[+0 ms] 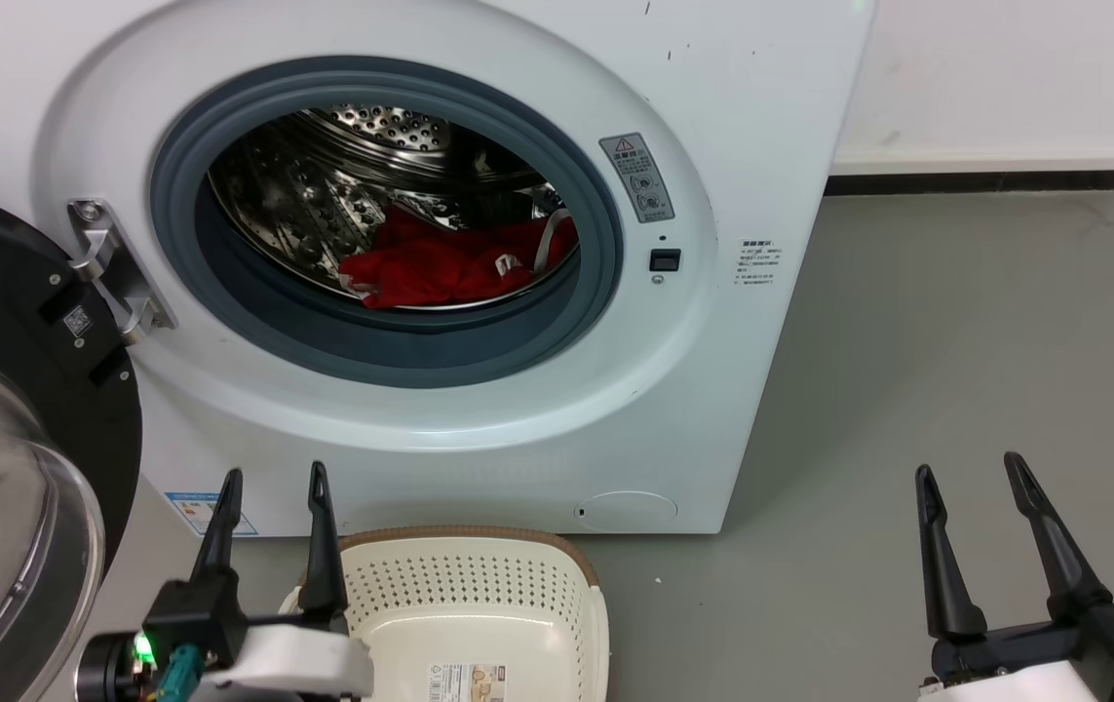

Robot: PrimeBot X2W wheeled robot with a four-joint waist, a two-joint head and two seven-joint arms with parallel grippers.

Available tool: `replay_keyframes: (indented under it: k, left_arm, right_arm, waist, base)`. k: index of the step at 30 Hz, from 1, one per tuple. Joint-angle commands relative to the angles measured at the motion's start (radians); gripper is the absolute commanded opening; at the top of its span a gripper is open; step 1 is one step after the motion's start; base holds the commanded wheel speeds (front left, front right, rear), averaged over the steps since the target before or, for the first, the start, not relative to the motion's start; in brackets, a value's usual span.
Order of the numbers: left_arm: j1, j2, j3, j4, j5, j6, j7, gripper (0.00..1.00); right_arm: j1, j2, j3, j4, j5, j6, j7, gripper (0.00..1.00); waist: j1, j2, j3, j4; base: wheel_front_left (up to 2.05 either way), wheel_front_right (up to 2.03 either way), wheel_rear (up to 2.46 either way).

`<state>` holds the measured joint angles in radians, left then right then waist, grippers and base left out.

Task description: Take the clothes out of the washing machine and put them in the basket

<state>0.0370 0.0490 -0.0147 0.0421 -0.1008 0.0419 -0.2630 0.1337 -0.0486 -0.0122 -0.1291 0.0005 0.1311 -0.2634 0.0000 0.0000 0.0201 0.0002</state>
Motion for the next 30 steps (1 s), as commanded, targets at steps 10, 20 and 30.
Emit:
replay_keyframes:
  k: [10, 20, 30]
  left_arm:
    - [-0.287, 0.053, 0.088, 0.154, 0.02, -0.098, -0.003, 1.0]
    - [-0.651, 0.182, 0.103, 0.389, 0.047, -0.142, -0.003, 1.0]
    - [-1.017, 0.327, 0.031, 0.658, 0.056, -0.167, 0.11, 1.0]
  right_arm:
    - [-0.072, -0.003, 0.009, -0.025, 0.007, -0.001, -0.002, 1.0]
    - [-0.171, -0.002, 0.006, -0.043, 0.044, -0.001, -0.002, 1.0]
    - [-0.253, -0.002, 0.002, -0.06, 0.1, -0.001, -0.002, 1.0]
  waist:
    - [0.0, 0.0, 0.112, -0.069]
    - [0.0, 0.0, 0.284, -0.166]
    - [0.0, 0.0, 0.453, -0.25]
  base:
    - [0.0, 0.0, 0.0]
    - [0.0, 0.0, 0.0]
    - [0.0, 0.0, 0.0]
